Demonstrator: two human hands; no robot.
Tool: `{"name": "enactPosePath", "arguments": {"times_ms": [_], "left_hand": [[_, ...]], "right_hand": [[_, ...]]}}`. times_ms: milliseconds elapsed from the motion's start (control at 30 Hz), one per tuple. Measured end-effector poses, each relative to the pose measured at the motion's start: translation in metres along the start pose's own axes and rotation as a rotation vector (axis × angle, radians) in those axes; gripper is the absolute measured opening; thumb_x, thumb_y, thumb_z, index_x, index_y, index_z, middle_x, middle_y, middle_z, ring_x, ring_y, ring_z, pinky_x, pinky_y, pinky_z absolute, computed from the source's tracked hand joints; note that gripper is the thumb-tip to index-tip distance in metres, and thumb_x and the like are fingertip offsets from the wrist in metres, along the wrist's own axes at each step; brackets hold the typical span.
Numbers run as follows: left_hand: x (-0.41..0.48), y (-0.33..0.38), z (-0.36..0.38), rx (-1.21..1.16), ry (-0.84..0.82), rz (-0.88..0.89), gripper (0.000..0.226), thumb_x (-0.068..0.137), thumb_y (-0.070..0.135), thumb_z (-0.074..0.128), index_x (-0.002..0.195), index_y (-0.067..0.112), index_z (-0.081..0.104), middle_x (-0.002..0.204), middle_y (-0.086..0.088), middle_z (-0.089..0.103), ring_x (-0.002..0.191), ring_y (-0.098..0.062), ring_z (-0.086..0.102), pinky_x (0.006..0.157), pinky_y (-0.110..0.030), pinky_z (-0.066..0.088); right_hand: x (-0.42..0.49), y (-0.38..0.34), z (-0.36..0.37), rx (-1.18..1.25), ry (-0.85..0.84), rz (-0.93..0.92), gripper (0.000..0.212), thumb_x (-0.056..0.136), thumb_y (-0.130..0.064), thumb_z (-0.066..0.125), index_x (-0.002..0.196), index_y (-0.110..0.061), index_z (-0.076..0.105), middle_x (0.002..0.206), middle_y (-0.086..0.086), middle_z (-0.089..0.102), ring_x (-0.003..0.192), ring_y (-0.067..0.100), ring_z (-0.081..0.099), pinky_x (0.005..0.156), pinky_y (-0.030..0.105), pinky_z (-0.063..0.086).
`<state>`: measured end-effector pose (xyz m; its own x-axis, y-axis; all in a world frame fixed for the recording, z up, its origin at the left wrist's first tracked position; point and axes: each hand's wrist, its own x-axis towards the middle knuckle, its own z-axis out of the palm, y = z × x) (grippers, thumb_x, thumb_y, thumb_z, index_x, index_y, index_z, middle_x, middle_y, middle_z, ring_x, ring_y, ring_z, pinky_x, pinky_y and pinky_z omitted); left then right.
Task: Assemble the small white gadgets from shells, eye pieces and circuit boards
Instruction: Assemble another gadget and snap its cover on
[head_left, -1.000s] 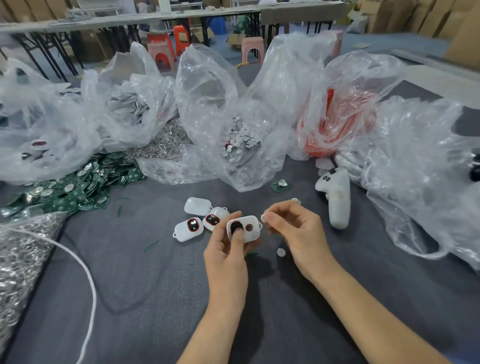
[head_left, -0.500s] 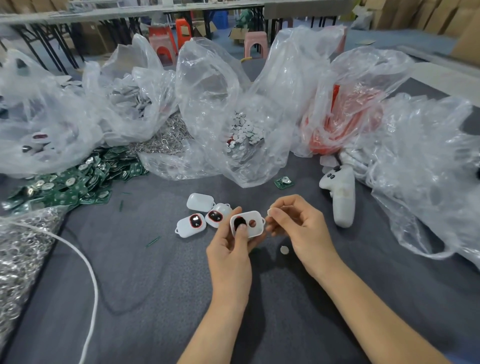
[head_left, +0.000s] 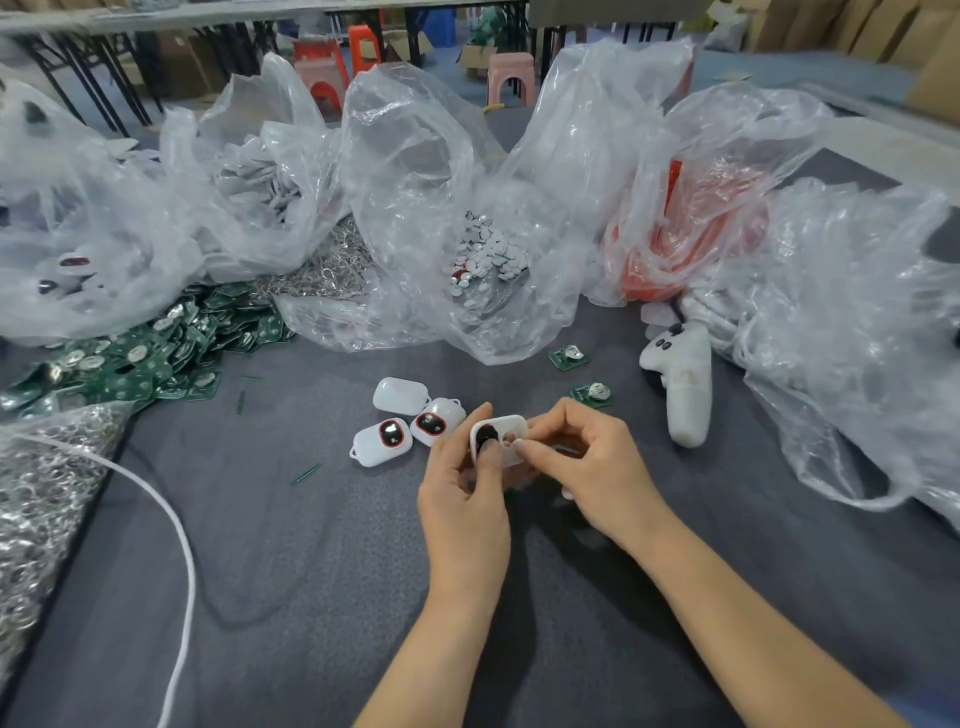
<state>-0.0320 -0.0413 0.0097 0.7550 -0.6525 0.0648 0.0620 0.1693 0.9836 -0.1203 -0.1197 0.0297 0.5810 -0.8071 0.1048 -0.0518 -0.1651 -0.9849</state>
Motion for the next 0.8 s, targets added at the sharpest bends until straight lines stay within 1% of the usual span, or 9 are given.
{"name": "enactPosePath", "arguments": {"times_ms": [133,233,300,367,433,567,633,700,800], "left_hand": [[0.001,-0.0013,-0.0002,-0.012,-0.022,-0.007,0.038,0.095,0.006,0.053,0.108,0.039,0.068,0.12,-0.009,0.065,0.112,-0.027,0.062,0.096,-0.052,0.049],[0.0005,-0.0027,0.0009,-0.026,-0.05,-0.012,0.039,0.095,0.004,0.052,0.108,0.037,0.069,0.12,-0.012,0.064,0.108,-0.029,0.064,0.091,-0.05,0.052],[0.0002,-0.0033,0.0009,-0.027,-0.059,-0.006,0.039,0.095,0.005,0.053,0.108,0.039,0.069,0.119,-0.013,0.064,0.105,-0.028,0.065,0.087,-0.047,0.055],[-0.0004,-0.0033,0.0009,0.007,-0.068,0.013,0.035,0.094,0.011,0.054,0.11,0.04,0.067,0.121,-0.009,0.064,0.11,-0.027,0.063,0.091,-0.049,0.052],[-0.0008,-0.0027,0.0007,0.031,-0.07,0.016,0.033,0.092,0.016,0.054,0.111,0.04,0.066,0.122,-0.007,0.063,0.115,-0.027,0.06,0.095,-0.053,0.048],[-0.0009,-0.0015,0.0007,0.05,-0.067,0.006,0.031,0.088,0.02,0.055,0.11,0.039,0.066,0.12,-0.007,0.064,0.113,-0.027,0.061,0.094,-0.054,0.049],[-0.0015,-0.0014,0.0006,0.073,-0.072,0.013,0.029,0.091,0.017,0.056,0.112,0.035,0.066,0.118,-0.005,0.066,0.11,-0.025,0.063,0.091,-0.052,0.051],[-0.002,-0.0013,0.0011,0.097,-0.075,0.016,0.031,0.095,0.007,0.055,0.111,0.032,0.065,0.113,-0.002,0.067,0.104,-0.022,0.065,0.087,-0.049,0.054],[-0.0035,0.0017,0.0025,0.161,-0.07,0.03,0.036,0.093,0.001,0.055,0.107,0.034,0.064,0.102,0.004,0.069,0.094,-0.017,0.066,0.085,-0.047,0.055]], "right_hand": [[0.0008,-0.0022,-0.0005,0.048,0.02,0.03,0.023,0.079,0.001,0.072,0.073,-0.015,0.057,0.074,0.003,0.068,0.06,0.002,0.061,0.048,0.008,0.042],[0.0007,-0.0041,-0.002,0.082,0.007,0.053,0.026,0.08,0.002,0.071,0.081,-0.017,0.052,0.077,0.007,0.064,0.056,0.001,0.056,0.044,0.009,0.039],[0.0013,-0.0041,-0.0025,0.1,-0.008,0.056,0.027,0.08,0.004,0.07,0.084,-0.017,0.052,0.078,0.01,0.063,0.056,0.005,0.056,0.045,0.012,0.042],[0.0015,-0.0039,-0.0021,0.101,-0.025,0.052,0.027,0.08,0.004,0.069,0.085,-0.018,0.053,0.077,0.008,0.063,0.057,0.006,0.057,0.048,0.015,0.044],[0.0011,-0.0042,-0.0019,0.097,-0.036,0.052,0.027,0.081,0.004,0.068,0.086,-0.018,0.054,0.075,0.005,0.065,0.057,0.005,0.058,0.047,0.014,0.044],[-0.0003,-0.0063,-0.0032,0.078,-0.055,0.039,0.023,0.083,0.004,0.066,0.088,-0.015,0.054,0.073,0.004,0.065,0.059,0.004,0.058,0.05,0.014,0.045],[-0.0006,-0.007,-0.0024,0.06,-0.045,0.042,0.023,0.084,0.004,0.065,0.088,-0.015,0.053,0.073,0.006,0.064,0.058,0.004,0.057,0.049,0.014,0.044],[-0.0003,-0.0069,-0.001,0.03,-0.013,0.051,0.022,0.084,0.005,0.064,0.088,-0.014,0.053,0.077,0.01,0.063,0.058,0.002,0.056,0.049,0.013,0.043],[0.0006,-0.0064,-0.0007,0.006,0.026,0.062,0.021,0.084,0.005,0.063,0.089,-0.013,0.053,0.08,0.011,0.062,0.061,0.001,0.054,0.052,0.014,0.043]]}}
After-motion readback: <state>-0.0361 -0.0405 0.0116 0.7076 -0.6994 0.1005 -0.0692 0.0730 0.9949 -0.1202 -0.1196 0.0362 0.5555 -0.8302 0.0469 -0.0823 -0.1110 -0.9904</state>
